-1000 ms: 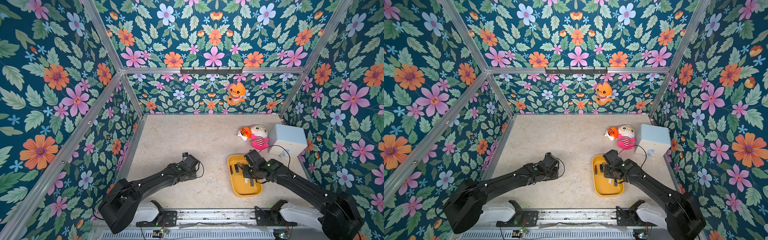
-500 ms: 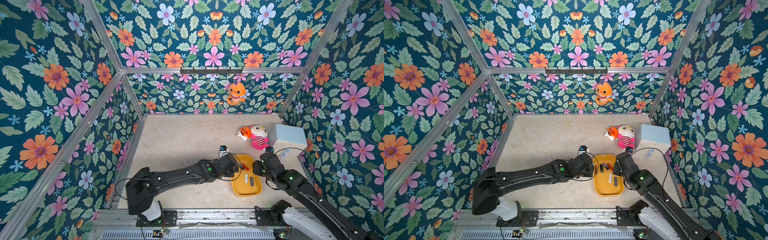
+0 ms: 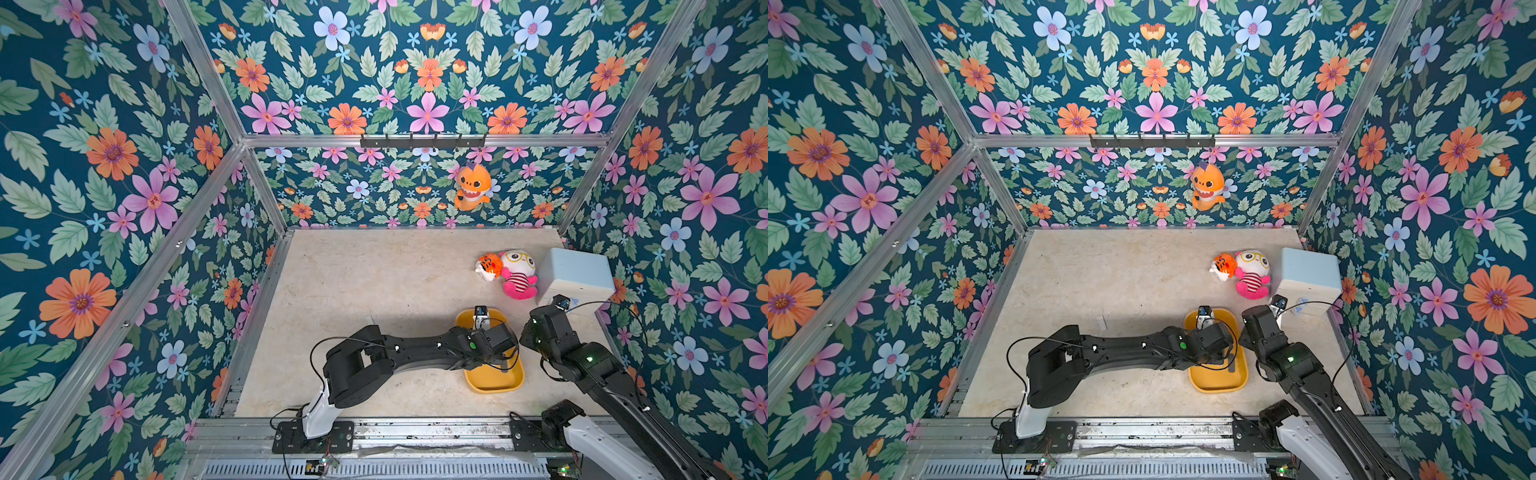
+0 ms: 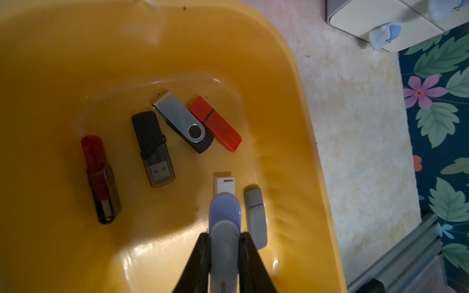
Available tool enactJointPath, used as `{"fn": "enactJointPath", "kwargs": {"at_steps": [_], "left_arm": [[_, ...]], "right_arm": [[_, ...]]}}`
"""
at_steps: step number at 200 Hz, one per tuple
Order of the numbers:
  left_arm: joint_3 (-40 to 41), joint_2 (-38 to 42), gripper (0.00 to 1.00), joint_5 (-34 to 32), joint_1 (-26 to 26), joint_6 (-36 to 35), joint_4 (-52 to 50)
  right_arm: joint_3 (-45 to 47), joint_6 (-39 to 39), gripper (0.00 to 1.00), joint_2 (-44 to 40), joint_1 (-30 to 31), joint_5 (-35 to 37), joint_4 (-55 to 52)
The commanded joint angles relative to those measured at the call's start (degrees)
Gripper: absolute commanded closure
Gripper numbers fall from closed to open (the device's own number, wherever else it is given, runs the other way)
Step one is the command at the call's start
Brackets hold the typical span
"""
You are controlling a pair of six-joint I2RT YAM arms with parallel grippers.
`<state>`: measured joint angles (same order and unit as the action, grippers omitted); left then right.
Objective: Put the usb flash drive into the storage box
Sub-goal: Place the USB flash in the storage box.
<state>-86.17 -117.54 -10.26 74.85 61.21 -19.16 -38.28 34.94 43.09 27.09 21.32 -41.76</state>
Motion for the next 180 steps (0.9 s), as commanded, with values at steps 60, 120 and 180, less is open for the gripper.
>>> {"fn": "enactJointPath", "kwargs": {"at_steps": [60,120,180], "left_arm": [[0.5,-3.9,0.80,1.3,-0.5,3.2,0.8],[0.2,-2.2,0.56,0.6,-0.7,2.1,0.5],[5.3,13.0,0.53,-7.0,-1.6,-2.8,-5.3]], "right_arm": [[0.1,0.6,0.55,0.2,-0.6,1.2,0.0],[0.0,0.2,0.55,0.5,-0.7,0.4,0.4],[-4.9,-3.5,0.54,0.5,-1.3,-6.6,0.8]]}}
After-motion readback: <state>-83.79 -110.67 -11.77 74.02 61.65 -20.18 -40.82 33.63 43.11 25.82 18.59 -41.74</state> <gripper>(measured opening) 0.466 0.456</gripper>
